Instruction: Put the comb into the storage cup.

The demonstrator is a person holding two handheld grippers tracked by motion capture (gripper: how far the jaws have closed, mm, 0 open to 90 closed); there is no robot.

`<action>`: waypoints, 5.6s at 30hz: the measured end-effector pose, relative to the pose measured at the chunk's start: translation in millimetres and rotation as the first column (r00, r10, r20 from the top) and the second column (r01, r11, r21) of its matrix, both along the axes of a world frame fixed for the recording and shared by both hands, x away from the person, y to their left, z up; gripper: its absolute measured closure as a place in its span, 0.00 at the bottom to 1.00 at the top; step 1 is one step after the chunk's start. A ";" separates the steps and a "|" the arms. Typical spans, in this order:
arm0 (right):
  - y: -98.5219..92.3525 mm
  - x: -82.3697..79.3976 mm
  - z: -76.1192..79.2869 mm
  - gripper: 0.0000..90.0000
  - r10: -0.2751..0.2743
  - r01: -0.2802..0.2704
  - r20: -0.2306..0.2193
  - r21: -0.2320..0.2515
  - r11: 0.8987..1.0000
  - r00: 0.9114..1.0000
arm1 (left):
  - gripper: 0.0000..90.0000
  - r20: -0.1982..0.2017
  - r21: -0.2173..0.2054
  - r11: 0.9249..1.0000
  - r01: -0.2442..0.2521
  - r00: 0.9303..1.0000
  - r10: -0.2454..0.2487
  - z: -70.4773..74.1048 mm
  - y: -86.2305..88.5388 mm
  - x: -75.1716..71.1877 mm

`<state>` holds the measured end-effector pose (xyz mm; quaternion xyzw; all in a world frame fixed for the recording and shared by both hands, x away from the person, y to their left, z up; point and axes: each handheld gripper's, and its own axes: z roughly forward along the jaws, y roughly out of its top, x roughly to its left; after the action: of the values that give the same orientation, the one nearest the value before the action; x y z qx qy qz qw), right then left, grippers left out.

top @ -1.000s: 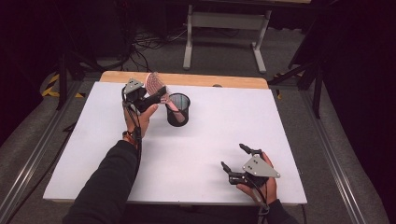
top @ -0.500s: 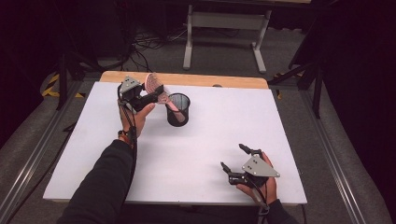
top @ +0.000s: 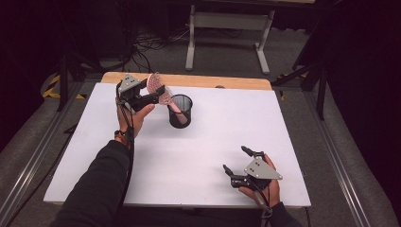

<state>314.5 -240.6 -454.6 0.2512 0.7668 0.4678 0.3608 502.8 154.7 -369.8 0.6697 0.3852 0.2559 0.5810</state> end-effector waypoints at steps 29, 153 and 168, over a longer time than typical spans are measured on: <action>-1.9 0.3 0.6 0.15 -0.011 0.011 0.003 0.017 1.000 1.000 | 0.19 0.095 0.036 0.999 0.038 0.995 -0.041 19.4 12.9 -23.4; -0.5 -4.1 7.2 0.15 -0.027 0.025 0.047 0.032 0.999 0.999 | 0.07 0.147 0.351 0.879 0.322 0.908 -0.392 -19.8 11.2 -150.8; 0.4 -4.4 7.1 0.15 -0.027 0.026 0.045 0.028 0.999 0.999 | 0.07 0.140 0.378 0.867 0.323 0.906 -0.399 -31.8 16.7 -158.5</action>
<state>310.1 -240.2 -447.6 0.2557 0.7484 0.4790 0.3809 344.3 171.4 -401.6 0.7903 0.1368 0.2762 0.5295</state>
